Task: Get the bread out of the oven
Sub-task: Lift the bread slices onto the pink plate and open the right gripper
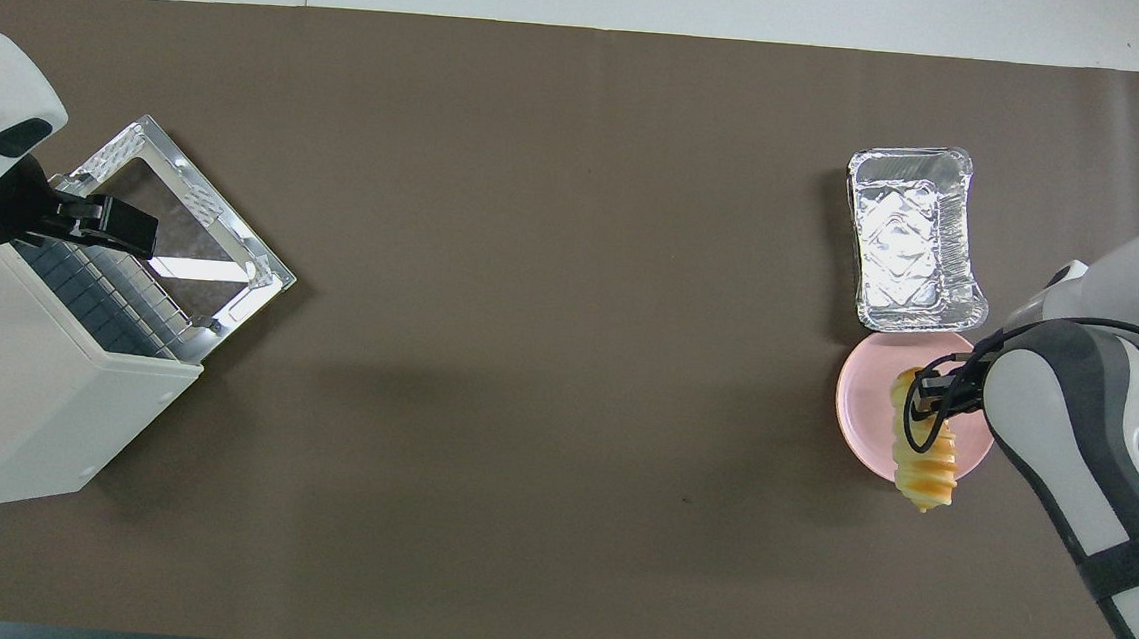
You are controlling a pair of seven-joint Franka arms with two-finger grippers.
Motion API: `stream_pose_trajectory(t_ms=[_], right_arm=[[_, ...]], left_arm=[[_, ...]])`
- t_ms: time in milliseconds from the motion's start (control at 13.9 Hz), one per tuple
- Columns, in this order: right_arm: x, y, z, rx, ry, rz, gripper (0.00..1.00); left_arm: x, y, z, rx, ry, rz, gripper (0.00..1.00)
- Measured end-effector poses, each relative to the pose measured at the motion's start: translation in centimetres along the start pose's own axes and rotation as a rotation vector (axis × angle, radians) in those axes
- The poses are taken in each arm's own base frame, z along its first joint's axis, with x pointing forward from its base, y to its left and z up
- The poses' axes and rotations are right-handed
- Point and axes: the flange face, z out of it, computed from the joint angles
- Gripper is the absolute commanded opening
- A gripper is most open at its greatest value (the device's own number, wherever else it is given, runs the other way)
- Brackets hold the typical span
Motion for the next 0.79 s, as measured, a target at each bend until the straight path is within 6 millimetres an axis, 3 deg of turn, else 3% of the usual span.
stream_pose_trajectory(t_ms=[360, 792], right_arm=[[0.0, 1.4, 2.3, -0.008, 0.060, -0.033, 0.27], [0.2, 2.7, 3.2, -0.020, 0.126, -0.051, 0.27]], left_arm=[[0.0, 0.0, 0.0, 0.000, 0.000, 0.000, 1.00], [0.0, 0.0, 0.0, 0.000, 0.000, 0.000, 1.00]])
